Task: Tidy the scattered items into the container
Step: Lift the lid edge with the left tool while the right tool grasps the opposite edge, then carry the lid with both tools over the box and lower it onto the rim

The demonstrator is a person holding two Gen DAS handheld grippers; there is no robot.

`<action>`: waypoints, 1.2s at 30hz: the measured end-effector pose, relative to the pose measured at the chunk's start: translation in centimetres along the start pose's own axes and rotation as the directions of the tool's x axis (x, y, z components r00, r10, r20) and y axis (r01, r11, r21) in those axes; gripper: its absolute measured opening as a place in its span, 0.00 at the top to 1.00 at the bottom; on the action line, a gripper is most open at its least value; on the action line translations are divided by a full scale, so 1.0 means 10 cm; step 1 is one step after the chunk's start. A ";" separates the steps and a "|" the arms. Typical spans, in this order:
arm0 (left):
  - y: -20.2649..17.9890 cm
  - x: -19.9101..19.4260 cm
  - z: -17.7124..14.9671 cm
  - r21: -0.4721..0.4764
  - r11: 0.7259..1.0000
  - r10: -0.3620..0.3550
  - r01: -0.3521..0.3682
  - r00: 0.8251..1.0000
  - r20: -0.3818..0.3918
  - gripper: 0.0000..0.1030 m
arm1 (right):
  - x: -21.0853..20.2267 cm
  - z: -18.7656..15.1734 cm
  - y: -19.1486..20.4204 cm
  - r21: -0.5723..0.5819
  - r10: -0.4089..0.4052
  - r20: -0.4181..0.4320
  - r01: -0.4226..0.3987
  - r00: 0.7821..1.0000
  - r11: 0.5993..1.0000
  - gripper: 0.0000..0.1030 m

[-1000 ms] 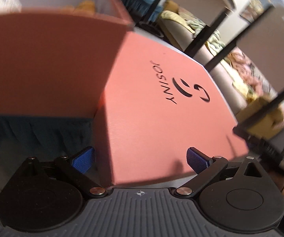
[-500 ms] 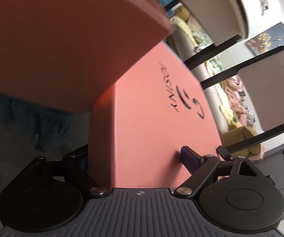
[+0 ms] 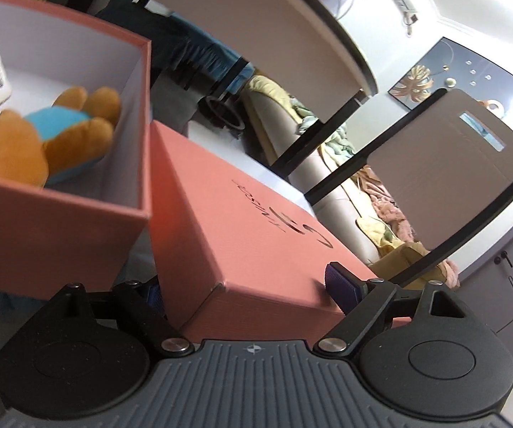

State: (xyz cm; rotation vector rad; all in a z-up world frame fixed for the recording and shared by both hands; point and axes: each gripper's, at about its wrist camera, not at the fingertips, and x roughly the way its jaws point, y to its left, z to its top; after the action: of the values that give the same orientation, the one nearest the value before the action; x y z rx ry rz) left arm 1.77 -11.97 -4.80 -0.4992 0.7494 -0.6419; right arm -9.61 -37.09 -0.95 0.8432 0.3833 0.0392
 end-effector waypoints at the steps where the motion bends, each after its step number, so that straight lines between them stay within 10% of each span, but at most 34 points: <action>1: -0.01 -0.02 0.02 0.005 1.000 -0.006 0.006 1.000 0.000 0.14 | -0.02 0.01 0.01 -0.001 0.002 0.007 -0.001 1.000 1.000 0.28; 36: 0.50 -1.09 0.67 0.011 0.999 -0.036 0.034 0.978 0.204 0.14 | 0.65 0.16 1.32 -0.174 0.190 0.083 -0.173 0.978 0.969 0.28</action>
State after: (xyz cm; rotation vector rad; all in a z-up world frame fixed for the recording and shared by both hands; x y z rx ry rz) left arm 2.37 0.28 1.36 -0.5638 0.5451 -0.6152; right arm -1.45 -28.23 7.70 0.7106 0.2048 0.1962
